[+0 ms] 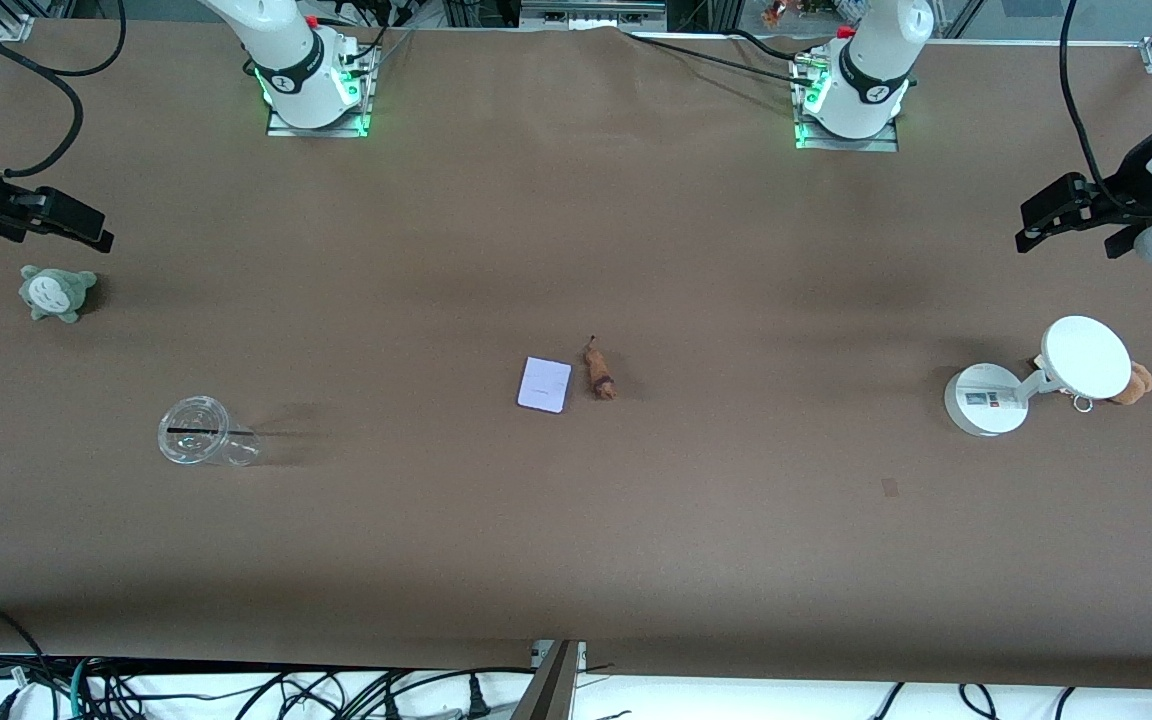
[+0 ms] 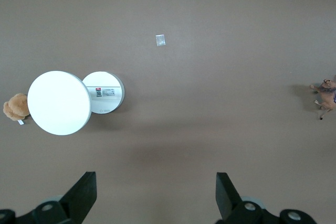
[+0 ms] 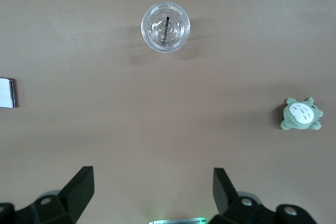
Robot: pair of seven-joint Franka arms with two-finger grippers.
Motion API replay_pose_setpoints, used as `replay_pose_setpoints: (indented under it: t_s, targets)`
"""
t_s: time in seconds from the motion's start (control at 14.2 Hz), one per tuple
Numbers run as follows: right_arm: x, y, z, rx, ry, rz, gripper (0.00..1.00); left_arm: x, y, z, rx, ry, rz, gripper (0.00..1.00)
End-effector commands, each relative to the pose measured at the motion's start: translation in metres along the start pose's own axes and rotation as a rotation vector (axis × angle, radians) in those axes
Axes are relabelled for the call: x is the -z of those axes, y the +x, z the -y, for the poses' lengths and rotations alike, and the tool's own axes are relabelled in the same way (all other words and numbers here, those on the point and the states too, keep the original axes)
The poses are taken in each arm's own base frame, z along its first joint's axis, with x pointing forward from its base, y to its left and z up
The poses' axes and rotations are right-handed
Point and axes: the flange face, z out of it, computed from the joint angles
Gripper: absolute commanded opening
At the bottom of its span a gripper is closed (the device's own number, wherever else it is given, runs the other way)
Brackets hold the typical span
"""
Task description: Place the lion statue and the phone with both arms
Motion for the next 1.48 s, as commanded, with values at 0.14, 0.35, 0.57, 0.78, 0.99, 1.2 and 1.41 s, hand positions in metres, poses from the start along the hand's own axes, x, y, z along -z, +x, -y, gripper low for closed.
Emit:
replay_pose_setpoints:
  t_s: [0.14, 0.35, 0.57, 0.78, 0.99, 1.2, 1.41]
  targets:
    - [0.005, 0.001, -0.001, -0.001, 0.001, -0.008, 1.0, 0.003, 0.007, -0.011, -0.053, 0.038, -0.032, 1.0]
    - [0.005, 0.001, -0.002, -0.003, 0.003, -0.008, 1.0, 0.001, 0.008, -0.004, -0.039, 0.037, -0.024, 1.0]
    - [0.005, 0.001, -0.002, -0.004, 0.003, -0.008, 1.0, -0.003, 0.005, 0.0, -0.029, 0.037, 0.002, 1.0]
    - [0.005, 0.001, -0.002, -0.004, 0.003, -0.008, 1.0, -0.004, 0.005, -0.001, -0.02, 0.037, 0.011, 1.0]
    - [0.005, 0.002, -0.003, -0.006, 0.003, -0.007, 1.0, -0.007, 0.004, 0.001, -0.015, 0.038, 0.023, 1.0]
    - [0.005, 0.002, -0.002, -0.004, 0.004, -0.009, 1.0, -0.004, 0.003, -0.001, -0.018, 0.038, 0.023, 1.0]
    - [0.005, 0.002, -0.002, -0.006, 0.004, -0.009, 1.0, -0.004, 0.003, -0.006, -0.024, 0.039, 0.021, 1.0]
